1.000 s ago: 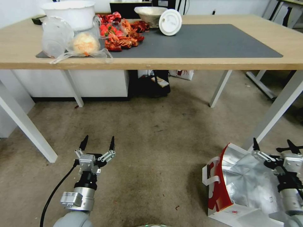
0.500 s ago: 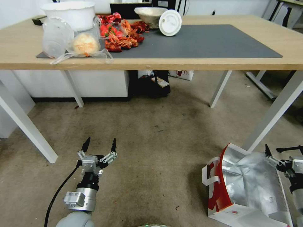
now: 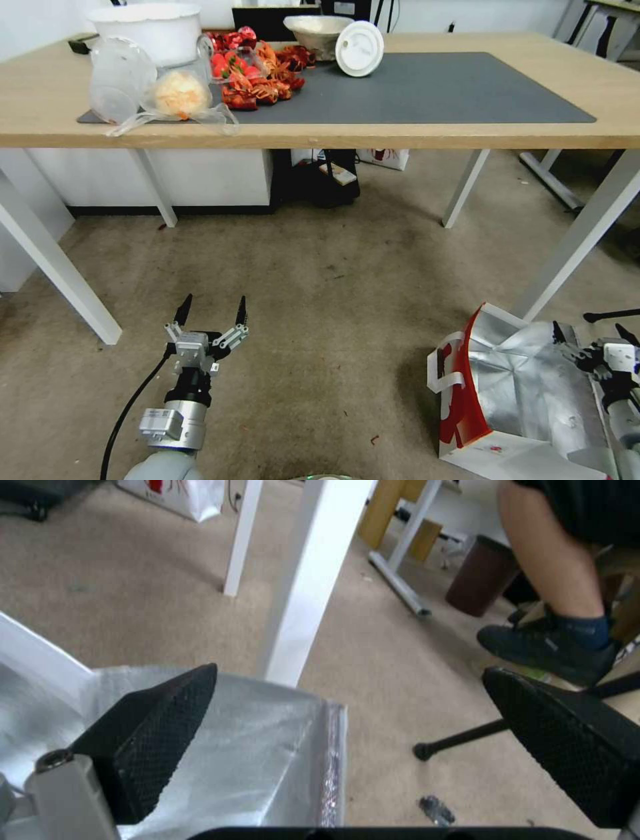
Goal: Pick up the food delivery bag from the floor and place it on the table.
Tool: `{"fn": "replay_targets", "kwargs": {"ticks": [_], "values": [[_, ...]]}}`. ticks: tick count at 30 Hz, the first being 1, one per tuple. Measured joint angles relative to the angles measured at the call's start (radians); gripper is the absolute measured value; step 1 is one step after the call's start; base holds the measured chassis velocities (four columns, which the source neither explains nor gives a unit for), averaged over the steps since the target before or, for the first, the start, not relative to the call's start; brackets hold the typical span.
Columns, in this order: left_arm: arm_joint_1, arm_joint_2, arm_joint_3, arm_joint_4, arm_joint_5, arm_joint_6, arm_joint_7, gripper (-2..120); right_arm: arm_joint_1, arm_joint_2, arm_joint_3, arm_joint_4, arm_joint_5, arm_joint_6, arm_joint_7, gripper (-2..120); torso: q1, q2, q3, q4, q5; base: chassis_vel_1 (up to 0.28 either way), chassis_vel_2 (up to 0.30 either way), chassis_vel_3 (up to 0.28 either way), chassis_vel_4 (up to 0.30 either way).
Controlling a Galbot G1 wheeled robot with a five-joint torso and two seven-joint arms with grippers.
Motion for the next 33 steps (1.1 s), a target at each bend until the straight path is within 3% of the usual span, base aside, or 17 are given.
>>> {"fn": "replay_targets", "kwargs": {"ticks": [5,9,33], "values": [[-0.002,0.002,-0.002,0.006,0.000,-0.002,0.000,99,0.021,-0.004,-0.011,-0.041,0.006,-0.010,-0.015,98,0.000,0.000,0.000,0.0000,0.0000,0.000,0.000,0.000,0.000],[-0.003,0.003,-0.005,0.007,-0.002,-0.003,0.000,99,0.031,-0.003,-0.018,-0.064,0.003,-0.015,-0.026,89,0.000,0.000,0.000,0.0000,0.0000,0.000,0.000,0.000,0.000],[-0.018,0.005,-0.020,0.022,-0.010,-0.003,0.000,99,0.039,0.019,-0.045,-0.093,0.008,-0.031,-0.021,0,0.000,0.001,0.000,-0.0001,-0.0001,0.000,0.000,0.000,0.000]]}}
